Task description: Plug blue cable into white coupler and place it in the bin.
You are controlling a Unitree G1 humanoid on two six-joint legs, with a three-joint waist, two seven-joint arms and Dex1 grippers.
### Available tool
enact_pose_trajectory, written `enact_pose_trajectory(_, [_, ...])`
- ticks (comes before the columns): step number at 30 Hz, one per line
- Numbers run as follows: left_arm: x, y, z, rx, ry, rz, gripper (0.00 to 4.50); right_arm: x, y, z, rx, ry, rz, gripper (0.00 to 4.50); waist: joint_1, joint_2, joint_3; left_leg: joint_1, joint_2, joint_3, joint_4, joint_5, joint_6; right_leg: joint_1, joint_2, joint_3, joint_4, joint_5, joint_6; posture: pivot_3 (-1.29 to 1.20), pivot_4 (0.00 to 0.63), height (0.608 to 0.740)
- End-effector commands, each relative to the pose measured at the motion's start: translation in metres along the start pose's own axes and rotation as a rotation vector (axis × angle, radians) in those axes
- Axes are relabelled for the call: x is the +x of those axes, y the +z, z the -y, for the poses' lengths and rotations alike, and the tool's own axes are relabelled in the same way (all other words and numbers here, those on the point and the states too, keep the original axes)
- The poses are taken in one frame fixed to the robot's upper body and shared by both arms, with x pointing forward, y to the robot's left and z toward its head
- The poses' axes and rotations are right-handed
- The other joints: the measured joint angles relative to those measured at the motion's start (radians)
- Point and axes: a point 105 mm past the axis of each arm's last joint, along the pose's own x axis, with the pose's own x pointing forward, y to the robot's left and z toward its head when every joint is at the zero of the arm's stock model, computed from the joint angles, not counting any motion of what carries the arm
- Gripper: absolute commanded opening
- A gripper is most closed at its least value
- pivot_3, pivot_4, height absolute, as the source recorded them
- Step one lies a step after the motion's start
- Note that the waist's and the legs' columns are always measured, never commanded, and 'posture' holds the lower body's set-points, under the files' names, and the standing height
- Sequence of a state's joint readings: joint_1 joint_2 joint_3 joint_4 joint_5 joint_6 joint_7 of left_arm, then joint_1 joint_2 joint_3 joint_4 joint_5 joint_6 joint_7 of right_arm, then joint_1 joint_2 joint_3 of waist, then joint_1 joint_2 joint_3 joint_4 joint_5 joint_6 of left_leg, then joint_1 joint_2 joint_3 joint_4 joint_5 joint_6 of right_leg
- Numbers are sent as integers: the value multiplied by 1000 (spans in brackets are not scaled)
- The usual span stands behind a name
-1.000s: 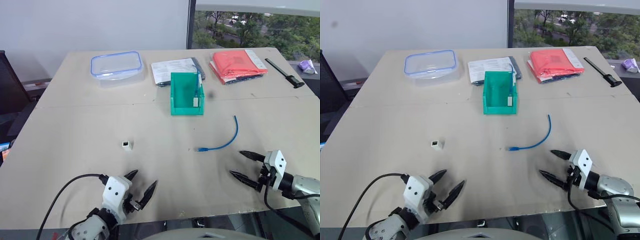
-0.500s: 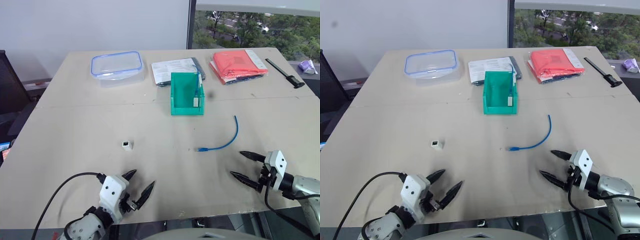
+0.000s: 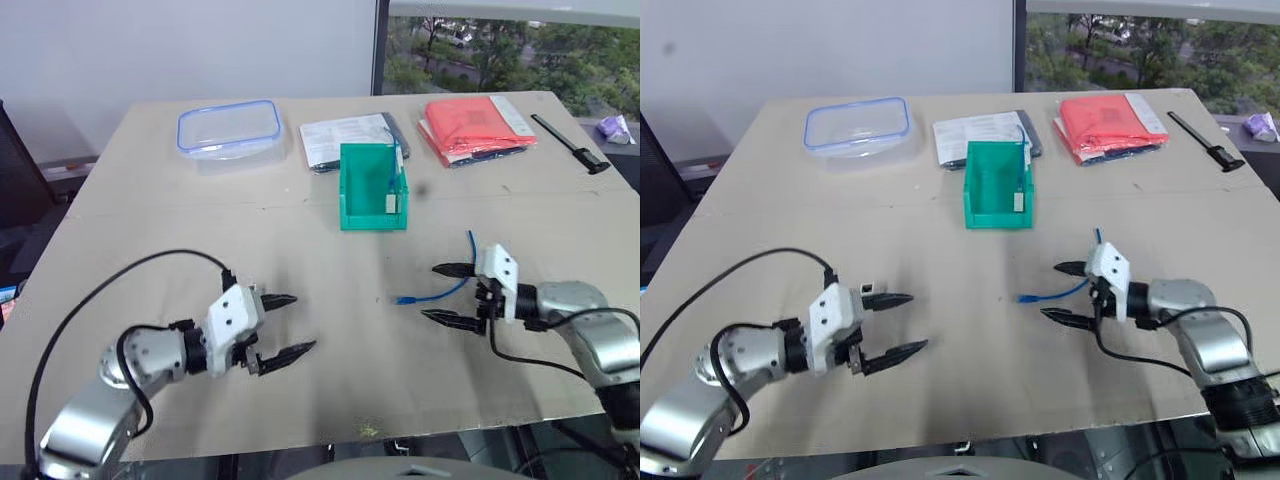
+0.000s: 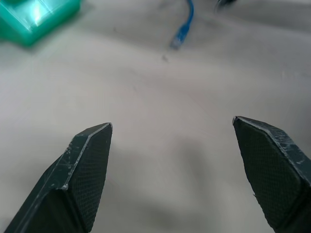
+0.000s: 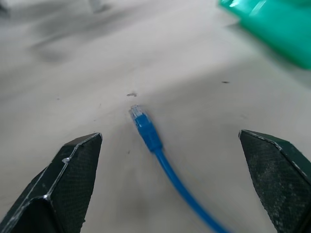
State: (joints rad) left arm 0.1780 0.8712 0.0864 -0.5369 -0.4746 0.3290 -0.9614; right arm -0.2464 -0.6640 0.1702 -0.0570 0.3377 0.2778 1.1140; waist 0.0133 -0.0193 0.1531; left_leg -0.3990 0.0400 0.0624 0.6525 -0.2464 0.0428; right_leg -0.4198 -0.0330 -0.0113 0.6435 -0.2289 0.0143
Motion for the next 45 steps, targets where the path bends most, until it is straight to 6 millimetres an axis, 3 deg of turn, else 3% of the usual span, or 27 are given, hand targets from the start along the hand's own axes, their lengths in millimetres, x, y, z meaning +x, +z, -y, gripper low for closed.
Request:
enact_pose_trajectory(1, [-3, 8, 0, 62, -80, -26, 4107, 11, -5, -4, -47, 83, -56, 4462, 0, 0, 0, -1, 0, 0, 0, 0, 1, 0, 0, 0, 0, 0, 0, 0, 150, 736])
enact_pose_trajectory(3, [-4, 12, -2, 77, -103, -31, 4107, 16, -6, -3, -51, 106, -67, 4462, -1, 0, 0, -1, 0, 0, -1, -1, 2, 0, 0, 0, 0, -1, 1, 0, 150, 736])
enact_pose_trajectory(6, [-5, 13, -5, 99, -122, -45, 4107, 21, -2, -2, -25, 123, -48, 3637, -3, -1, 1, 0, 0, 2, -1, -2, 2, 0, 0, 1, -1, -1, 1, 0, 150, 736])
enact_pose_trajectory(13, [-5, 17, -11, 115, -115, -39, 4107, 26, -4, -1, -69, 140, -68, 197, -2, 0, 1, 1, 0, 3, 1, -1, 2, 0, -1, 2, 1, -2, -1, 0, 150, 736])
enact_pose_trajectory(14, [-5, 21, -13, 108, -108, -26, 4107, 28, -3, -2, -73, 144, -65, 83, -2, -1, 1, 1, 0, 3, 1, -1, 2, 0, -1, 2, 1, -2, -1, 0, 150, 736])
enact_pose_trajectory(17, [-4, 30, -20, 95, -93, -9, 4107, 38, 3, -1, -86, 158, -48, 83, -2, -1, 1, 2, 0, 3, 2, -1, 2, 0, 0, 2, 2, -2, -1, 0, 150, 736])
enact_pose_trajectory(22, [-12, 43, -48, 106, -65, -51, 4107, 74, 24, 13, -115, 129, -24, 83, -15, -1, 1, 3, 0, 4, 2, -1, 2, 0, 2, 3, 5, -1, 1, 0, 150, 736])
enact_pose_trajectory(27, [-4, 48, -58, 137, -156, -116, 4107, 100, 39, 23, -114, 119, -1, 83, -21, -2, 1, 2, -1, 3, 2, -1, 1, -2, 2, 3, 9, 0, 1, 0, 150, 736])
enact_pose_trajectory(28, [0, 48, -58, 145, -173, -127, 4107, 103, 43, 26, -110, 109, 11, 794, -20, -2, 2, 2, -1, 3, 2, -1, 1, -2, 2, 3, 9, 0, 1, 0, 150, 736])
enact_pose_trajectory(29, [2, 48, -59, 150, -182, -134, 4107, 105, 46, 27, -108, 102, 20, 993, -20, -2, 2, 1, -1, 3, 2, -1, 1, -2, 2, 4, 9, 0, 2, 0, 150, 736])
enact_pose_trajectory(31, [9, 48, -60, 159, -208, -145, 4107, 107, 50, 26, -111, 112, 35, 1876, -23, -3, 2, 0, -2, 4, 2, -1, 1, -3, 2, 4, 9, 0, 2, 0, 150, 736])
enact_pose_trajectory(34, [22, 43, -63, 167, -232, -172, 4107, 100, 55, 28, -95, 85, 74, 3133, -21, -3, 2, 0, -2, 5, 2, -1, 2, -3, 2, 5, 9, 0, 2, 0, 150, 736])
enact_pose_trajectory(36, [32, 41, -69, 155, -231, -162, 4107, 87, 58, 28, -63, 53, 139, 3639, -16, -3, 2, 0, -1, 5, 2, -1, 2, -3, 2, 5, 9, 0, 2, 0, 150, 736])
enact_pose_trajectory(37, [37, 39, -73, 152, -227, -162, 4107, 76, 61, 25, -34, 47, 198, 4180, -17, -4, 3, 0, -2, 5, 3, -1, 2, -3, 1, 5, 10, 0, 2, 0, 150, 736])
enact_pose_trajectory(40, [50, 31, -83, 176, -215, -179, 4107, 46, 59, 19, 6, 0, 276, 4180, -11, -4, 3, 0, -2, 4, 3, -1, 2, -3, 2, 5, 10, 0, 3, 0, 150, 736])
enact_pose_trajectory(45, [69, 23, -80, 194, -285, -180, 4107, 11, 43, 8, 11, -87, 271, 4180, -11, -4, 3, 1, -2, 6, 3, -1, 2, -3, 2, 6, 11, 0, 3, 0, 150, 736])
